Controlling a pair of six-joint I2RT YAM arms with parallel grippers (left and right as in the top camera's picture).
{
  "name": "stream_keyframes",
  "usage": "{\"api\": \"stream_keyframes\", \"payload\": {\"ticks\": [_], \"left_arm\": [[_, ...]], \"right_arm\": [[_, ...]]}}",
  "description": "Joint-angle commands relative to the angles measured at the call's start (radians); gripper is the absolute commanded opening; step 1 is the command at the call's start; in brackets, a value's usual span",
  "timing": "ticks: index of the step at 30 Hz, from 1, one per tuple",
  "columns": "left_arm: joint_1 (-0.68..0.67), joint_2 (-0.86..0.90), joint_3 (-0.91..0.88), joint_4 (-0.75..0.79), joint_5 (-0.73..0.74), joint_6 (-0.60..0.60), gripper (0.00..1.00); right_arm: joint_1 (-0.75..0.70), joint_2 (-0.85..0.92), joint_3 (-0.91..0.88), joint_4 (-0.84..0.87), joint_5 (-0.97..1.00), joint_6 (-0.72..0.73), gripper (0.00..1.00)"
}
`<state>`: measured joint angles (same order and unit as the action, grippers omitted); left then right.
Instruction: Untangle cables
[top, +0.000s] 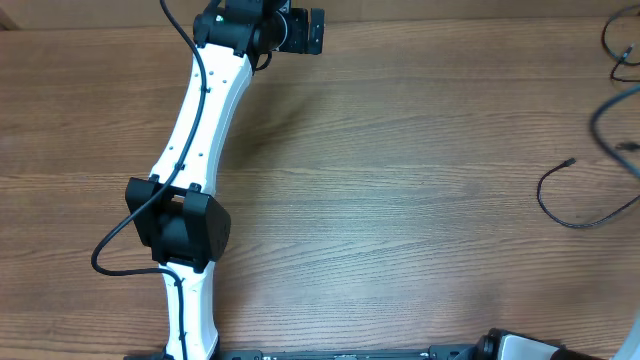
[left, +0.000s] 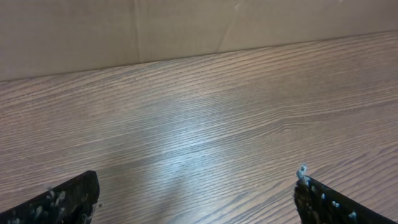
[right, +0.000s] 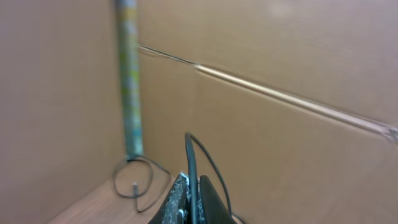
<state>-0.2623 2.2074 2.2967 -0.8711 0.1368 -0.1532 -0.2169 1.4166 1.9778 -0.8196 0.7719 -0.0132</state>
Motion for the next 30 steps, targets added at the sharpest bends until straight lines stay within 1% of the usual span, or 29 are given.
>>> {"api": "stream_keyframes", "payload": {"ticks": [1, 8, 13, 15, 17, 21, 24, 26, 30], "left_arm": [[-0.002, -0.02, -0.004, -0.006, -0.014, 0.051, 1.0], [-0.002, -0.02, -0.004, -0.003, -0.014, 0.053, 1.0], [-0.002, -0.02, -0.004, -0.004, -0.014, 0.053, 1.0], [-0.002, -0.02, -0.004, -0.005, -0.014, 0.053, 1.0], [-0.002, -0.02, -0.004, -0.008, -0.014, 0.056, 1.0], [-0.002, -0.02, -0.004, -0.01, -0.014, 0.064, 1.0], [-0.002, -0.02, -0.004, -0.01, -0.014, 0.064, 1.0], [-0.002, -0.02, -0.004, -0.01, -0.014, 0.064, 1.0], [-0.002, -0.02, -0.004, -0.015, -0.014, 0.064, 1.0]], "right_arm": [[-0.187, -0.008, 0.012, -0.006, -0.208, 0.1, 0.04], [-0.388, -0.008, 0.012, -0.03, -0.363, 0.225, 0.04], [-0.489, -0.006, 0.012, -0.055, -0.557, 0.231, 0.04], [-0.516, -0.003, 0.011, -0.063, -0.594, 0.252, 0.04], [-0.539, 0.001, 0.011, -0.076, -0.595, 0.28, 0.04], [-0.565, 0.018, 0.01, -0.095, -0.595, 0.288, 0.04], [-0.578, 0.05, 0.003, -0.131, -0.6, 0.362, 0.04], [-0.578, 0.076, 0.002, -0.158, -0.623, 0.386, 0.04], [-0.578, 0.137, -0.003, -0.204, -0.688, 0.388, 0.04]]}}
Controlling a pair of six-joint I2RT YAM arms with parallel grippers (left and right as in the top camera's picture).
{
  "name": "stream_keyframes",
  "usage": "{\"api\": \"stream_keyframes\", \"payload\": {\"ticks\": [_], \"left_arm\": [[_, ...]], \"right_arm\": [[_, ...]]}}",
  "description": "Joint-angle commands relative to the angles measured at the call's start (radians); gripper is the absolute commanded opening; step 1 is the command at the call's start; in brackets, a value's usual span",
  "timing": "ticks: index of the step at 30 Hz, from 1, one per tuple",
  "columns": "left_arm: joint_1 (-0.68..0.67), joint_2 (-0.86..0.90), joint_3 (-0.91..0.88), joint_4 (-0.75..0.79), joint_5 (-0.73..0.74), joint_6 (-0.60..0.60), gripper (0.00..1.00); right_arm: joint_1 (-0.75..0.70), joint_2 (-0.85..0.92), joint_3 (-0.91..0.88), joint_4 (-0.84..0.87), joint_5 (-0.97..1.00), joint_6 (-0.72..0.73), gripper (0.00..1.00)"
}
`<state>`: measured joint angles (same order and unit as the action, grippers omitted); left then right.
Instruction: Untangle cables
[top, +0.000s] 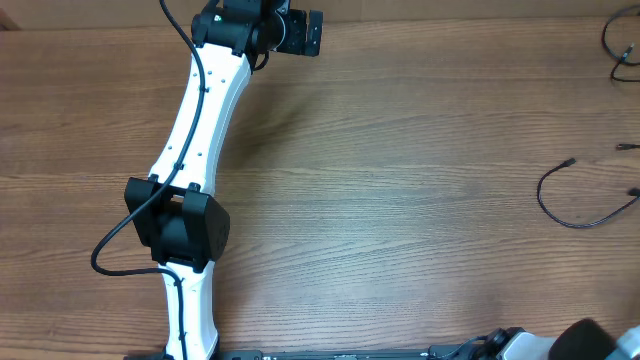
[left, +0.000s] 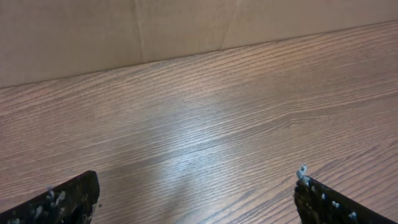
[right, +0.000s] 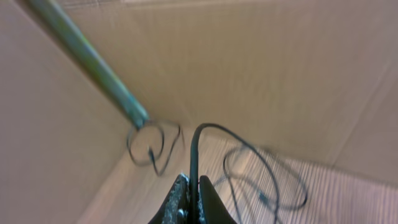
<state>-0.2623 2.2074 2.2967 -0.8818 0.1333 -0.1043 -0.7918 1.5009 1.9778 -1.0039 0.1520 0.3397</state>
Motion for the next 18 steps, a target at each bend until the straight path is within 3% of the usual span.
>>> {"api": "stream_keyframes", "payload": {"ticks": [1, 18], "left_arm": [[-0.002, -0.02, -0.004, -0.005, -0.011, 0.016, 1.0], [-0.002, -0.02, -0.004, -0.009, -0.01, 0.015, 1.0]], "right_arm": [[-0.003, 0.067, -0.003, -0.036, -0.072, 0.045, 0.04], [-0.193, 0.149, -0.212, -0.095, -0.178, 0.386, 0.04]]}}
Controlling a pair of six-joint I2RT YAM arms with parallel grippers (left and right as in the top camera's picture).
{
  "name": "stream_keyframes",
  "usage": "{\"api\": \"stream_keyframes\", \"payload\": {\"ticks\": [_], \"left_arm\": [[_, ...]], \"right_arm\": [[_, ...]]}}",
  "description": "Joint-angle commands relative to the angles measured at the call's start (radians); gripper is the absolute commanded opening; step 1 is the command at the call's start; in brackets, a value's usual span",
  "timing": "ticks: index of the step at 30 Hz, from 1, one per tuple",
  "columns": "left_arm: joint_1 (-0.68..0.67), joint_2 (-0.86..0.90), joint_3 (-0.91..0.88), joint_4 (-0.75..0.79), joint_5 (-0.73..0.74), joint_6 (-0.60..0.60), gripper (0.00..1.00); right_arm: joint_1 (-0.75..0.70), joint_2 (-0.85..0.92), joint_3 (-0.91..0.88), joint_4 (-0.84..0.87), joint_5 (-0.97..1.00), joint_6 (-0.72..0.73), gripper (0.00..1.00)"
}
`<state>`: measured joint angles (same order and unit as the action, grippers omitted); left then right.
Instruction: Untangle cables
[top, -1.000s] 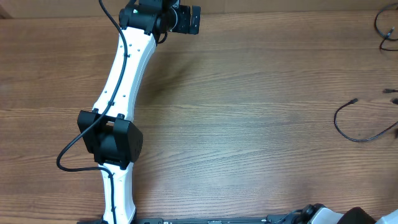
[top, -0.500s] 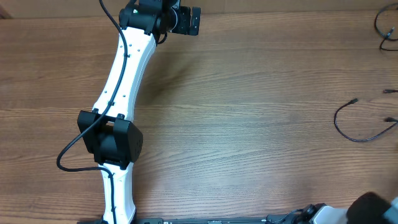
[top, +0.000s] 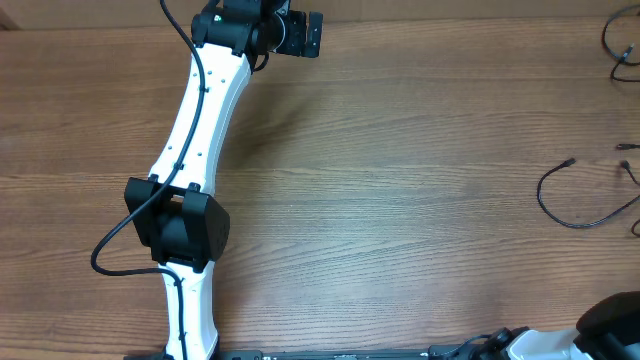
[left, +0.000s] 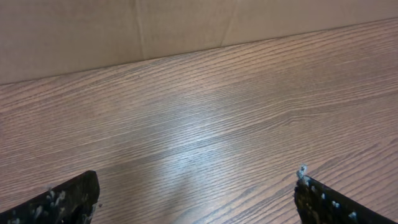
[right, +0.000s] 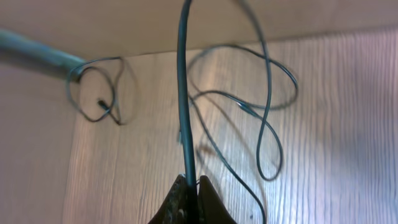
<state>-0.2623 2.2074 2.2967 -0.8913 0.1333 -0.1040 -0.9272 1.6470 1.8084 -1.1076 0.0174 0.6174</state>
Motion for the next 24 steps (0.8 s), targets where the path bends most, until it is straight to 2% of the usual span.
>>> {"api": "stream_keyframes", "payload": {"ticks": [1, 6, 11, 13, 18, 24], "left_arm": [[-0.002, -0.02, -0.004, -0.002, -0.011, 0.015, 1.0], [-0.002, -0.02, -0.004, 0.0, -0.01, 0.015, 1.0], [-0.002, -0.02, -0.004, -0.003, -0.01, 0.015, 1.0], [-0.002, -0.02, -0.004, 0.0, -0.01, 0.015, 1.0], [-0.002, -0.02, -0.004, 0.002, -0.01, 0.015, 1.0], [-0.002, -0.02, -0.004, -0.001, -0.004, 0.01, 1.0]], "right_arm": [[-0.077, 0.003, -0.061, 0.018, -0.069, 0.11, 0.04], [-0.179, 0.003, -0.198, 0.123, -0.21, 0.108, 0.04], [-0.237, 0.004, -0.371, 0.265, -0.245, 0.101, 0.04], [-0.239, 0.004, -0.48, 0.381, -0.285, 0.053, 0.04], [-0.204, 0.005, -0.671, 0.571, -0.3, 0.053, 0.04], [-0.154, 0.005, -0.845, 0.771, -0.3, 0.068, 0.11]]}}
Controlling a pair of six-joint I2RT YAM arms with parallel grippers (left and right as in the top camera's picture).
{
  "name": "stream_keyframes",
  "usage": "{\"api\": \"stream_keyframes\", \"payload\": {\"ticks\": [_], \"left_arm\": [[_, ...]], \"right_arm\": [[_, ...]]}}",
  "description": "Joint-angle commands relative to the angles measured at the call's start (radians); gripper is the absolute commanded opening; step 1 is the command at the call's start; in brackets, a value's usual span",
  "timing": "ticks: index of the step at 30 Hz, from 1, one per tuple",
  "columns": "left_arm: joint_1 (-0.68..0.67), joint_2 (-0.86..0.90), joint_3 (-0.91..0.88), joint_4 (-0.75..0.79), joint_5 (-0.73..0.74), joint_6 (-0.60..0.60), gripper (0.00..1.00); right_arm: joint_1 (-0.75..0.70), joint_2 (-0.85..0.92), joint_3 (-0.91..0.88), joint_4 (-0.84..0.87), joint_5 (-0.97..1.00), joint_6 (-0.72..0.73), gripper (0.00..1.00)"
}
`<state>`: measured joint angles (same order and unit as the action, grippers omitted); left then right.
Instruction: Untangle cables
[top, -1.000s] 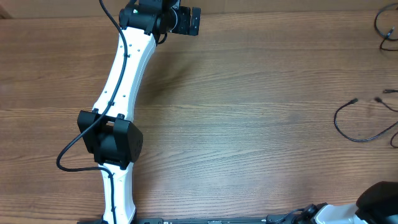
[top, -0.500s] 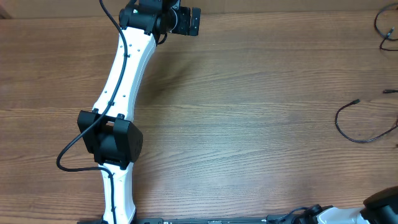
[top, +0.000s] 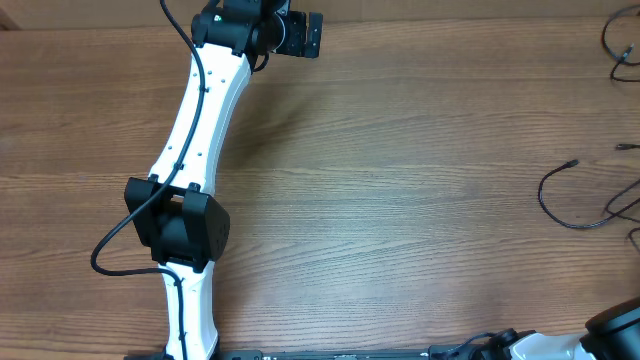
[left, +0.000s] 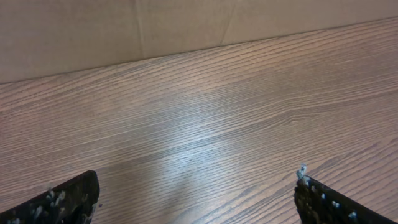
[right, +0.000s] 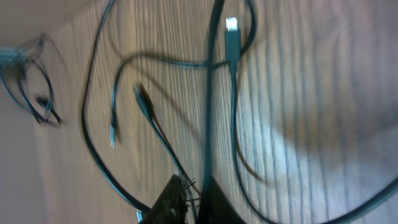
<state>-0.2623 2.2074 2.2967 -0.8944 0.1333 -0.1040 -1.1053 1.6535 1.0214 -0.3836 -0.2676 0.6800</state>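
Observation:
My right gripper (right: 194, 190) is shut on a thin dark cable (right: 210, 106) that runs from the jaws straight up the right wrist view, low over the wooden table. Beside it a cable end with a silvery plug (right: 231, 25) lies among several looping dark cables (right: 93, 124). In the overhead view one loose cable loop (top: 541, 195) lies at the table's right edge, and another cable (top: 608, 40) sits in the far right corner. My left gripper (top: 312, 33) is at the far edge of the table, open (left: 196, 198) over bare wood.
A cardboard wall (left: 186, 25) stands along the table's far edge, just ahead of the left gripper. The white left arm (top: 195, 120) stretches across the left half of the table (top: 400, 200). A dark part of the right arm (top: 615, 322) shows at the bottom right corner.
The right wrist camera now looks closely down at the cables on the table, with the plug end in view; before, it saw them from farther off. The left arm has not moved.
The right gripper, shut on the cable, first faced the cardboard wall with the cable raised. Then it pointed down toward the corner and the looped cables. Now it is low over them, still holding the cable. The left gripper stayed open at the far edge.

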Motion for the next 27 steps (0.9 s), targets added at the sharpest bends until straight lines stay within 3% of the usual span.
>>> {"api": "stream_keyframes", "payload": {"ticks": [1, 9, 10, 11, 12, 16, 22, 27], "left_arm": [[-0.002, -0.02, -0.004, 0.003, -0.003, 0.01, 1.0], [-0.002, -0.02, -0.004, 0.008, -0.011, -0.046, 1.0], [-0.002, -0.02, -0.004, 0.008, -0.011, -0.046, 0.99], [-0.002, -0.02, -0.004, 0.008, -0.011, -0.046, 1.0], [-0.002, -0.02, -0.004, 0.007, -0.011, -0.046, 1.0], [-0.002, -0.02, -0.004, 0.006, -0.011, -0.046, 1.0], [-0.002, -0.02, -0.004, 0.003, -0.011, -0.046, 1.0], [0.0, -0.02, -0.004, 0.002, -0.019, -0.046, 1.0]], "right_arm": [[0.035, -0.001, -0.079, 0.071, -0.015, 0.008, 0.11], [0.127, -0.001, -0.119, 0.136, 0.021, 0.008, 0.14], [0.137, -0.001, -0.119, 0.136, 0.032, 0.008, 0.39], [0.146, -0.001, -0.119, 0.142, 0.029, 0.009, 0.77], [0.154, -0.001, -0.118, 0.148, 0.011, 0.021, 1.0], [0.206, -0.005, -0.097, 0.197, -0.277, 0.031, 1.0], [0.365, -0.06, 0.007, 0.196, -0.292, 0.035, 1.0], [0.541, -0.114, 0.111, 0.192, -0.291, -0.072, 1.0]]}}
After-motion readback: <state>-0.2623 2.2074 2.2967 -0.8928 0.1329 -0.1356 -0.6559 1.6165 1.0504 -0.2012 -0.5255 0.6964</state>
